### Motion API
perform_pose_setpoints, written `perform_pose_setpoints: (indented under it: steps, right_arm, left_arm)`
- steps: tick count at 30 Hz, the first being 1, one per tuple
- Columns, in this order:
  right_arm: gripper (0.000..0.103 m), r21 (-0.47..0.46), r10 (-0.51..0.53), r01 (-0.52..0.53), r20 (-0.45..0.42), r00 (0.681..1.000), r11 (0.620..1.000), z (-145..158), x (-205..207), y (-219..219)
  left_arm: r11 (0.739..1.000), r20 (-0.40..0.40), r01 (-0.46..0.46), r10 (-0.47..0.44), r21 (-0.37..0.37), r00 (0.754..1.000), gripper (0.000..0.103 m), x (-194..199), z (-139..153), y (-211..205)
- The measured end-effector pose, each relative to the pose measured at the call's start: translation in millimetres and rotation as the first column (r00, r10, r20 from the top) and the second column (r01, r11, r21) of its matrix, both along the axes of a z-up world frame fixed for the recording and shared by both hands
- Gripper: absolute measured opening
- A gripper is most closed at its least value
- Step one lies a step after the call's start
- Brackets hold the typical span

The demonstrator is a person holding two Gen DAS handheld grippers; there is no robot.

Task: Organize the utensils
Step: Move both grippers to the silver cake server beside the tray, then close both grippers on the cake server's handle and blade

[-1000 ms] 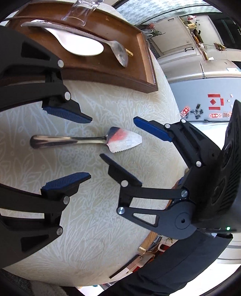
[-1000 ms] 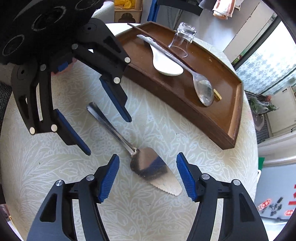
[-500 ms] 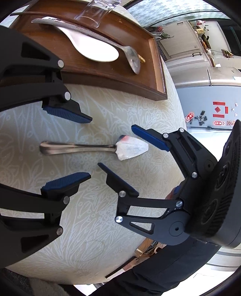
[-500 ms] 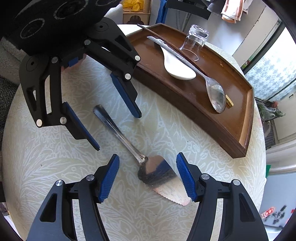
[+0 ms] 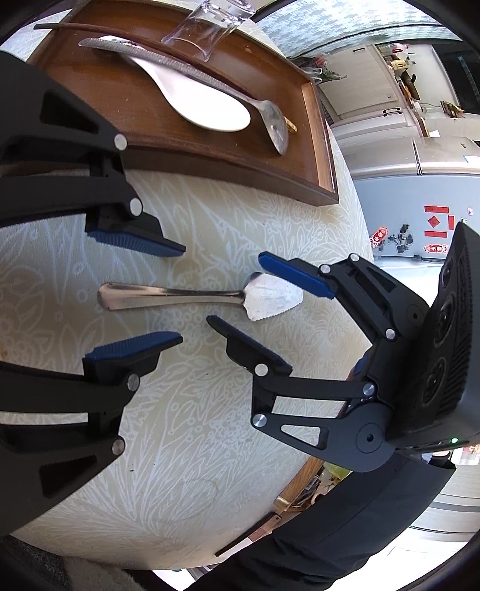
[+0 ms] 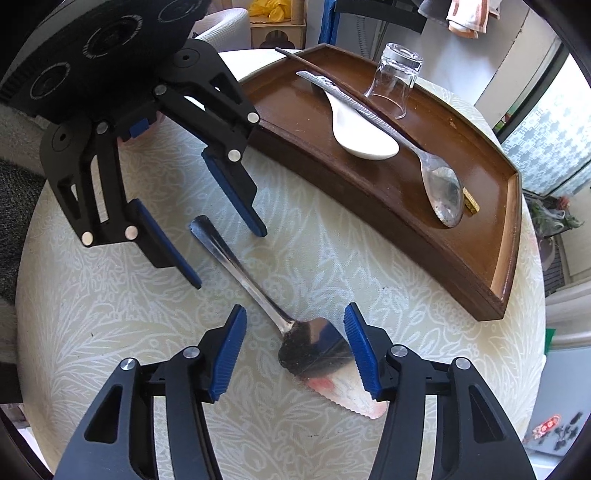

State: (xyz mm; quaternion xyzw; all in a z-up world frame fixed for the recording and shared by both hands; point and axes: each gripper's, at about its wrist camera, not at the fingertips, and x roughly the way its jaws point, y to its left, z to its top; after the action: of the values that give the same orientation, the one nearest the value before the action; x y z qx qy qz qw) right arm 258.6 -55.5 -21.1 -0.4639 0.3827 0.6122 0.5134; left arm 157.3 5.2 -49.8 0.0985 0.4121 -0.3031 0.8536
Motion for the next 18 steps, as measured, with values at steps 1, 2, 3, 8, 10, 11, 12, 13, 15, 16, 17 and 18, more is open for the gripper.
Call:
perform_pose_setpoints:
  steps: [1, 2, 3, 8, 10, 11, 12, 13, 15, 16, 17, 18]
  right_arm:
    - [0.055, 0.000, -0.003, 0.003, -0.008, 1.000, 1.000, 0, 1, 1]
    - [0.055, 0.000, -0.007, 0.007, -0.016, 1.000, 1.000, -1, 2, 0]
    - [0.055, 0.001, -0.008, 0.008, -0.021, 1.000, 1.000, -1, 2, -1]
    - [0.050, 0.005, -0.009, 0.009, -0.025, 1.000, 1.000, -1, 8, -1]
    - [0.042, 0.007, -0.015, 0.016, -0.025, 1.000, 1.000, -1, 11, -1]
    - [0.041, 0.009, -0.014, 0.014, -0.024, 1.000, 1.000, -1, 12, -1]
    - [0.039, 0.010, -0.012, 0.012, -0.022, 1.000, 1.000, -1, 12, 0]
    - [0.037, 0.010, -0.010, 0.010, -0.022, 1.000, 1.000, -1, 12, 0]
    - [0.035, 0.011, -0.005, 0.005, -0.023, 1.000, 1.000, -1, 12, 2]
    - [0.035, 0.011, -0.005, 0.005, -0.023, 1.000, 1.000, -1, 11, 2]
    - [0.035, 0.010, -0.004, 0.004, -0.023, 1.000, 1.000, -1, 11, 3]
    - [0.035, 0.009, -0.003, 0.003, -0.021, 1.000, 1.000, 0, 10, 3]
  left_arm:
    - [1.000, 0.002, 0.001, -0.001, 0.003, 1.000, 0.041, 0, 0, 0]
    - [1.000, 0.003, 0.001, -0.001, 0.005, 1.000, 0.040, 0, 0, 0]
    - [1.000, 0.004, 0.002, -0.002, 0.008, 1.000, 0.040, 0, 0, 0]
    - [1.000, 0.008, 0.002, -0.002, 0.016, 1.000, 0.037, -1, -1, -1]
    - [1.000, 0.012, 0.001, -0.001, 0.023, 1.000, 0.034, -1, -1, -2]
    - [1.000, 0.013, -0.004, 0.003, 0.021, 1.000, 0.031, 0, -1, -1]
    - [1.000, 0.013, -0.006, 0.005, 0.020, 1.000, 0.026, 0, -1, -1]
    - [1.000, 0.011, -0.004, 0.004, 0.018, 1.000, 0.024, 0, -1, -1]
    - [1.000, 0.013, -0.001, 0.001, 0.020, 1.000, 0.019, 1, -1, -2]
    - [1.000, 0.015, -0.003, 0.003, 0.025, 1.000, 0.017, 1, -1, -2]
    - [1.000, 0.018, -0.006, 0.006, 0.029, 1.000, 0.015, 1, -1, -2]
    - [1.000, 0.018, -0.008, 0.007, 0.030, 1.000, 0.011, 2, -1, -1]
